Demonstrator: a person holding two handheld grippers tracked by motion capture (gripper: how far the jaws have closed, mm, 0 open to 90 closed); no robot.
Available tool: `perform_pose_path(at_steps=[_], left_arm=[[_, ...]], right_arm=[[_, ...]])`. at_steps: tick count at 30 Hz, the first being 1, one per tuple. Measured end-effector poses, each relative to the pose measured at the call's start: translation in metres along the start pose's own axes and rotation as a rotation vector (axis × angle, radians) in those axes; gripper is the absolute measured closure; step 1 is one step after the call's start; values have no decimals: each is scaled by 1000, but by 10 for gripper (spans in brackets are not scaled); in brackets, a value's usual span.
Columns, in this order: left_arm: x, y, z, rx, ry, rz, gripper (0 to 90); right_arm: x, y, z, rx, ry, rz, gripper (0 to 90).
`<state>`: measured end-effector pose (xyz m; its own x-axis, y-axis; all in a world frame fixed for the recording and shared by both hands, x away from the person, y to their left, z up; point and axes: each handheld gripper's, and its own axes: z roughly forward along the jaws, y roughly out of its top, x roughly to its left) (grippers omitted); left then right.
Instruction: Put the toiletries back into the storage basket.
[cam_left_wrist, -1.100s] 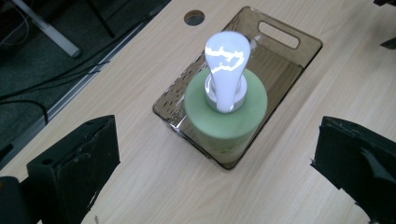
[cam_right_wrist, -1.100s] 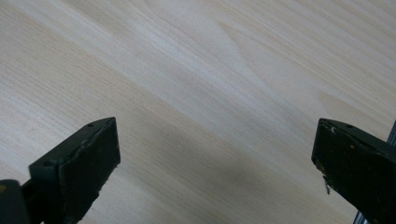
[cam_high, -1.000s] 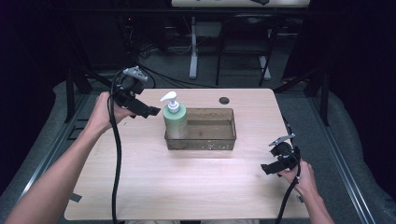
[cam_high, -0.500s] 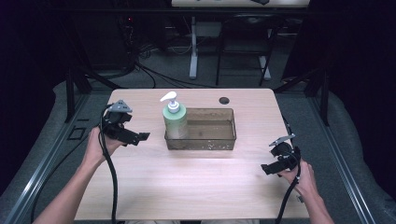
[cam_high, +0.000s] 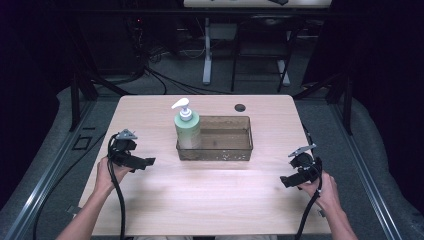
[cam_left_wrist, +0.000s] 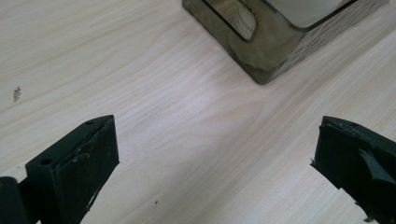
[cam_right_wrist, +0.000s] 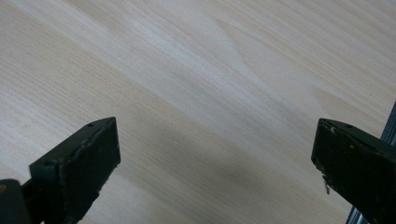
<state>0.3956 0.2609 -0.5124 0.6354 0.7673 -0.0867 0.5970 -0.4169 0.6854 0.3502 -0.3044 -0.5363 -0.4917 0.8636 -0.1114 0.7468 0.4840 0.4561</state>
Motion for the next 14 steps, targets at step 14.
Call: perform_pose_path(at_steps=[14], left_arm=[[32, -23, 22, 105, -32, -110, 0]], right_arm=[[-2, -1, 6, 14, 21, -1, 1]])
